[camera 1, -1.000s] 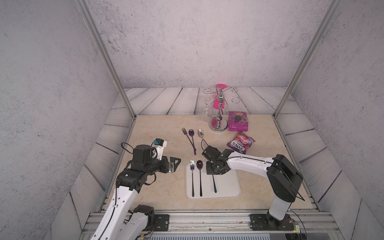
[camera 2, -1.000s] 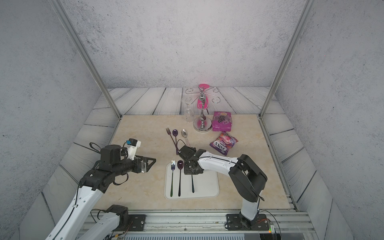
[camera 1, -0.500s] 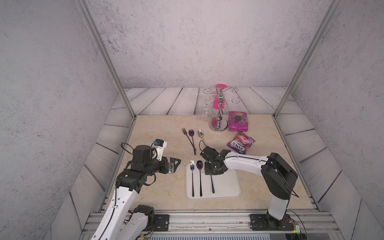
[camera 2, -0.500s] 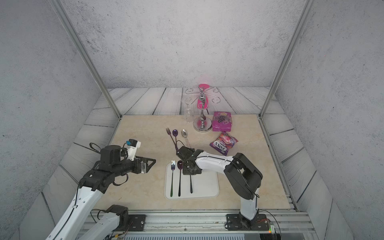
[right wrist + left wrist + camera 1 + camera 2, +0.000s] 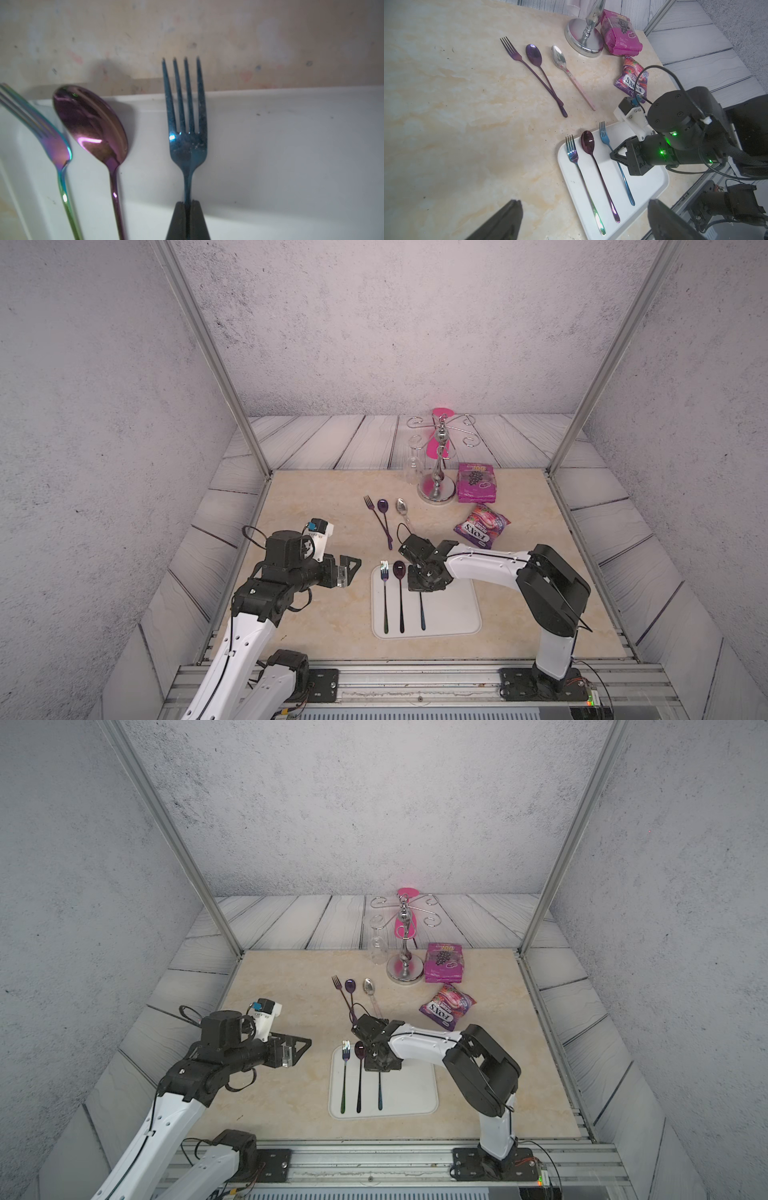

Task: Set the spoon and fork side by side
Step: Place the fork on the tray.

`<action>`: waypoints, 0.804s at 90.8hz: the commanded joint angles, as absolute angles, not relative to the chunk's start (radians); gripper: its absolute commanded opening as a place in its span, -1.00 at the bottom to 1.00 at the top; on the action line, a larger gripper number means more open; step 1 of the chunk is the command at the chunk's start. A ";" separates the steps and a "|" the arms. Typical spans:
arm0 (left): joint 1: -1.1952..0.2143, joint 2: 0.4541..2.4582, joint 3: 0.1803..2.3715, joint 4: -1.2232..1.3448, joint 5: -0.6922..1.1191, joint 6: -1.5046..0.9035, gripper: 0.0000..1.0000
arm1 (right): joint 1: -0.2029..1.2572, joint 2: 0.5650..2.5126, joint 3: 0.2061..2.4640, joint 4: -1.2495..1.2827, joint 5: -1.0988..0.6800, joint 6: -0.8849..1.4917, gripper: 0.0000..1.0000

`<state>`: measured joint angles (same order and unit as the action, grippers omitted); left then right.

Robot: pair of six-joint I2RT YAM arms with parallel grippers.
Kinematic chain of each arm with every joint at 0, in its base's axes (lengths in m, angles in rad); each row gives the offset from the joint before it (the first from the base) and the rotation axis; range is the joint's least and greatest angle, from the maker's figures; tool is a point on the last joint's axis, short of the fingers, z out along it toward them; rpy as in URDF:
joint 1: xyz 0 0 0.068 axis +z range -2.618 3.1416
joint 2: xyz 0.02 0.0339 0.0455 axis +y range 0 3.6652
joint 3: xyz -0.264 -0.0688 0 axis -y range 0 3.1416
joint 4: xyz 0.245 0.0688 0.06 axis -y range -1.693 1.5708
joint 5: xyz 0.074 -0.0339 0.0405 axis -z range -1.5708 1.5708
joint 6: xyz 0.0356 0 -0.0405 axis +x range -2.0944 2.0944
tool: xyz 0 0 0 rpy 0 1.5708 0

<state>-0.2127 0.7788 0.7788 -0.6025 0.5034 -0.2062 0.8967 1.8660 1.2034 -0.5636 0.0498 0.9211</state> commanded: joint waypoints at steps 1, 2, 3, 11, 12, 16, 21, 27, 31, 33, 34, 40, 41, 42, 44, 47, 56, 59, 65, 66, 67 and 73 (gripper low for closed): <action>-0.219 0.773 0.773 -0.611 0.502 -0.196 0.99 | 0.897 1.893 1.206 -0.589 0.049 0.941 -0.98; -0.219 0.773 0.773 -0.611 0.502 -0.196 0.99 | 0.897 1.894 1.207 -0.590 0.049 0.941 -0.97; -0.219 0.772 0.773 -0.611 0.502 -0.196 0.99 | 0.897 1.895 1.207 -0.590 0.048 0.942 -0.97; -0.219 0.773 0.773 -0.612 0.501 -0.196 0.99 | 0.898 1.896 1.210 -0.597 0.047 0.945 -0.89; -0.219 0.773 0.773 -0.612 0.501 -0.195 0.99 | 0.898 1.897 1.210 -0.598 0.048 0.945 -0.87; -0.219 0.772 0.773 -0.612 0.502 -0.195 0.99 | 0.898 1.897 1.210 -0.603 0.048 0.946 -0.80; -0.219 0.772 0.773 -0.613 0.502 -0.195 0.99 | 0.897 1.893 1.209 -0.608 0.051 0.949 -0.78; -0.219 0.772 0.773 -0.614 0.500 -0.195 0.99 | 0.898 1.883 1.205 -0.611 0.052 0.951 -0.75; -0.219 0.770 0.773 -0.614 0.500 -0.195 0.99 | 0.899 1.878 1.202 -0.612 0.054 0.951 -0.73; -0.219 0.770 0.773 -0.614 0.500 -0.195 0.99 | 0.900 1.875 1.201 -0.612 0.054 0.951 -0.72; -0.219 0.770 0.773 -0.614 0.500 -0.195 0.99 | 0.899 1.873 1.200 -0.614 0.054 0.950 -0.71; -0.219 0.770 0.773 -0.614 0.499 -0.195 0.99 | 0.901 1.866 1.201 -0.616 0.054 0.946 -0.67; -0.219 0.770 0.773 -0.613 0.499 -0.195 0.99 | 0.901 1.866 1.200 -0.615 0.054 0.946 -0.67; -0.219 0.770 0.773 -0.612 0.499 -0.195 0.99 | 0.901 1.865 1.200 -0.614 0.053 0.945 -0.66; -0.219 0.770 0.773 -0.612 0.499 -0.196 0.99 | 0.903 1.863 1.200 -0.615 0.052 0.942 -0.65; -0.219 0.771 0.773 -0.612 0.499 -0.195 0.99 | 0.905 1.861 1.202 -0.615 0.052 0.937 -0.62; -0.219 0.772 0.774 -0.611 0.499 -0.196 0.99 | 0.911 1.853 1.216 -0.623 0.054 0.928 -0.50; -0.219 0.772 0.775 -0.612 0.499 -0.196 0.99 | 0.913 1.850 1.222 -0.630 0.056 0.925 -0.44; -0.219 0.773 0.775 -0.612 0.497 -0.195 0.99 | 0.919 1.840 1.234 -0.650 0.067 0.916 -0.30; -0.219 0.772 0.775 -0.612 0.497 -0.195 0.99 | 0.920 1.837 1.236 -0.654 0.070 0.915 -0.28; -0.219 0.773 0.775 -0.612 0.497 -0.195 0.99 | 0.919 1.833 1.238 -0.657 0.073 0.913 -0.26; -0.219 0.772 0.775 -0.612 0.495 -0.195 0.99 | 0.922 1.808 1.247 -0.679 0.093 0.897 -0.16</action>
